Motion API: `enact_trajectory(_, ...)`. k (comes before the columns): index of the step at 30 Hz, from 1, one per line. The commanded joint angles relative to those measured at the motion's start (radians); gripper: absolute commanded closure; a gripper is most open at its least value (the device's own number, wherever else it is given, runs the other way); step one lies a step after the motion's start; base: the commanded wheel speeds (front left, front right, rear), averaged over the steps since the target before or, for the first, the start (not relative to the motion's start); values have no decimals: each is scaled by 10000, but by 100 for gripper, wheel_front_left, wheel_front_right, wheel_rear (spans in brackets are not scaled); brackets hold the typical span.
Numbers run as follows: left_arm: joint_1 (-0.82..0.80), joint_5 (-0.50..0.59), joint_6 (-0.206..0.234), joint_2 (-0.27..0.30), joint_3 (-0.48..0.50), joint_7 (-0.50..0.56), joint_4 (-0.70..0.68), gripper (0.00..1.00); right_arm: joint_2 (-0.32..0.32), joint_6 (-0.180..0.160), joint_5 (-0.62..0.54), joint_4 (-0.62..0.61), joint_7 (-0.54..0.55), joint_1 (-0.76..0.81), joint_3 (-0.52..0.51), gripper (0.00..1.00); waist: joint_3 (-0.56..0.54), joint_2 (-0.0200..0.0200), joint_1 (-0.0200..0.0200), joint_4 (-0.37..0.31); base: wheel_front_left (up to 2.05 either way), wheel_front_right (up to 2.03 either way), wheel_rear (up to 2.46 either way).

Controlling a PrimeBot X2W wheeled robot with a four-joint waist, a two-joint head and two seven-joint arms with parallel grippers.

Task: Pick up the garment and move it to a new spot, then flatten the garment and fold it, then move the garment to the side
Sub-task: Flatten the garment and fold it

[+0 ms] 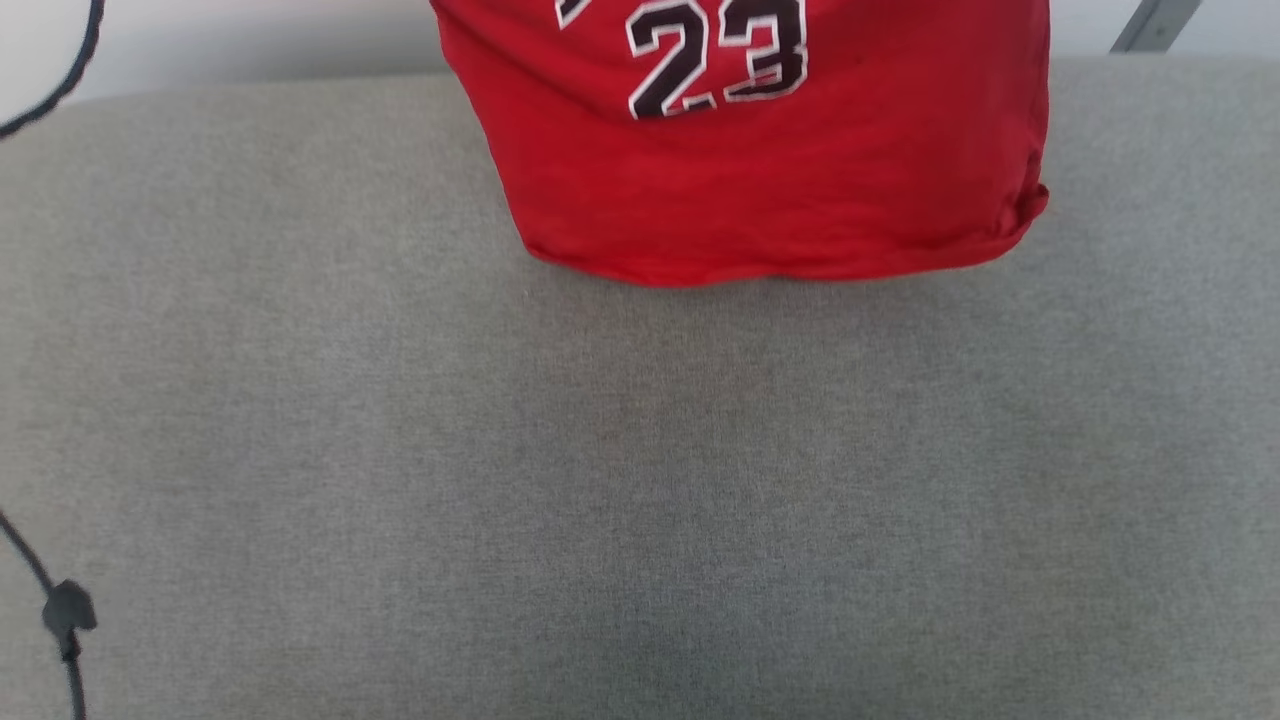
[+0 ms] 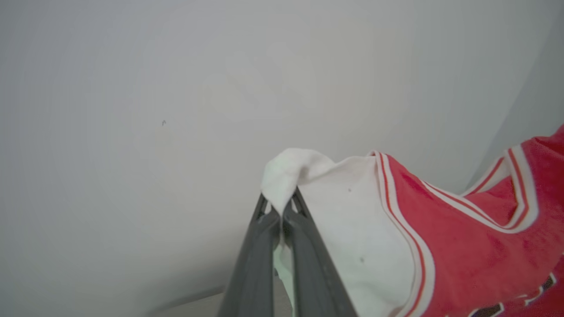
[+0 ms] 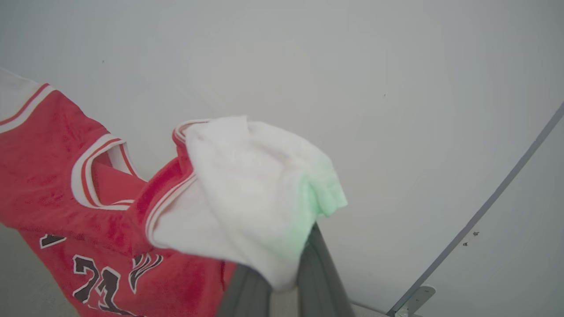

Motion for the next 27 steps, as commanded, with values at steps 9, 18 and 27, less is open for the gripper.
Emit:
enact_trajectory(9,-1143,610,178,-345,30,-1247,563,100,715,-4,-1037,1747,-2040,-1487,418,100,1183,-1,0,-46,0,0,0)
enact_trajectory(18,-2516,1489,662,-652,67,-4016,1334,100,1344,-2,-3032,4151,-5470,-3157,254,100,2127,-1,0,48,0,0,0)
enact_trajectory(27,-1796,1533,258,-1009,8,-5099,2367,100,2079,-4,-3801,6274,-5911,-3045,421,100,2458,-1,0,339,0,0,0)
